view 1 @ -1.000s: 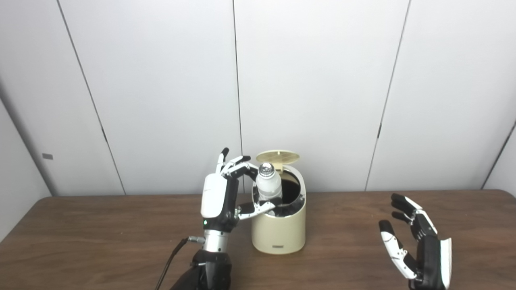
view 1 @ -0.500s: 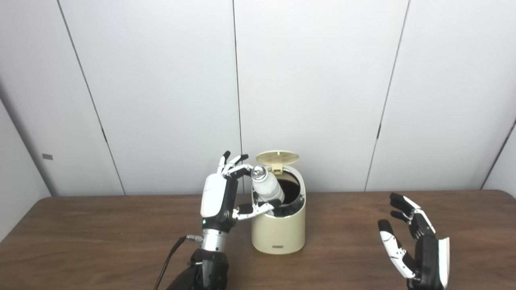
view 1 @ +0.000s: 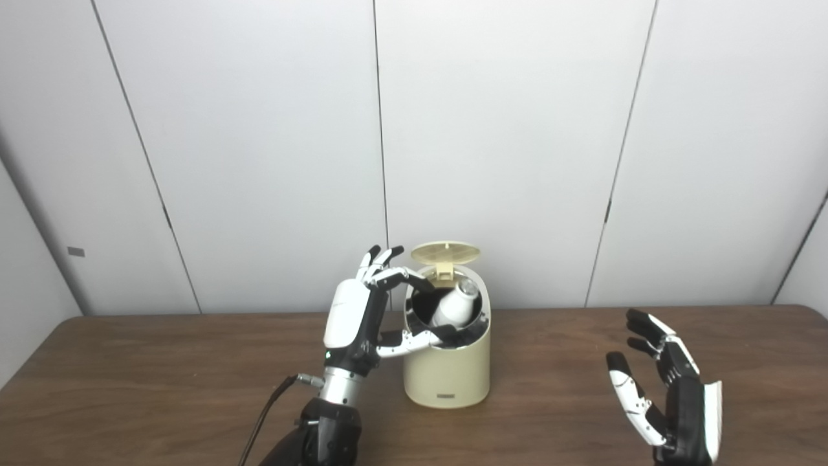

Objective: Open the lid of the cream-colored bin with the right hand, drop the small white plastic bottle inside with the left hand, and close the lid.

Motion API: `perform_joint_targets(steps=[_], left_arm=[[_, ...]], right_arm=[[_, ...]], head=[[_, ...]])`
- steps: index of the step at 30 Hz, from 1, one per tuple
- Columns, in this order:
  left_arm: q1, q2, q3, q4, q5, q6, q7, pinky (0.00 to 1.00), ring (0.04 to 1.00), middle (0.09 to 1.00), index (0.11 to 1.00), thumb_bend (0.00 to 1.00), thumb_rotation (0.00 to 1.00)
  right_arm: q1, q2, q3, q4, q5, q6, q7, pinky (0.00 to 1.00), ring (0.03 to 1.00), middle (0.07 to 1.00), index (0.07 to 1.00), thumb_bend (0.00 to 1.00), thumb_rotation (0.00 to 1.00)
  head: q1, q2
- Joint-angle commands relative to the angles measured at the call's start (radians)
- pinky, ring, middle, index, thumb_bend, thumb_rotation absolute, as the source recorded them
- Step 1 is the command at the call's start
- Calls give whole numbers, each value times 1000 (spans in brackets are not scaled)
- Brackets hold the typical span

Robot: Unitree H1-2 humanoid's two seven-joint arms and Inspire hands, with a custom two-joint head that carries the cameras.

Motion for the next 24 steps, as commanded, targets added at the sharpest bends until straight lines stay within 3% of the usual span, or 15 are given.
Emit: perform_joint_targets(steps=[1, 11, 13, 14, 15, 16, 22, 24], left_arm=[[-30, 8, 22, -44, 19, -19, 4, 1000, 904, 591, 562, 1000, 725], [-8, -1, 67, -76, 5, -19, -28, 1000, 902, 575, 556, 1000, 657], [17, -15, 92, -119, -11, -19, -21, 1000, 878, 556, 530, 995, 394], [32, -23, 105, -146, -17, -19, -7, 1000, 858, 533, 508, 764, 231], [46, -29, 116, -171, -24, -19, 0, 1000, 828, 510, 486, 623, 94], [64, -33, 131, -205, -38, -19, -6, 1000, 814, 502, 477, 574, 48], [176, -47, 219, -420, -153, -18, -107, 1000, 814, 512, 469, 520, 0], [215, -57, 253, -483, -212, -16, -152, 1000, 846, 697, 478, 518, 31]], right_arm=[[53, -10, 12, 100, -34, -38, -13, 685, 758, 764, 739, 258, 507], [48, -14, 20, 109, -42, -38, -28, 669, 752, 762, 736, 258, 505], [48, -14, 20, 110, -38, -38, -26, 676, 756, 764, 738, 267, 517], [48, -14, 21, 110, -31, -38, -24, 680, 759, 766, 739, 270, 521], [48, -15, 23, 110, -26, -38, -22, 685, 761, 768, 740, 273, 523], [47, -16, 24, 111, -27, -38, -26, 687, 762, 768, 740, 272, 522], [39, -26, 31, 122, -24, -38, -39, 680, 760, 767, 740, 276, 529], [34, -29, 31, 126, -6, -38, -34, 692, 767, 770, 745, 270, 482]], head=[[-1, -1], [0, -3], [-2, -3], [-2, -2], [-2, -2], [-1, -3], [7, -5], [8, -5]])
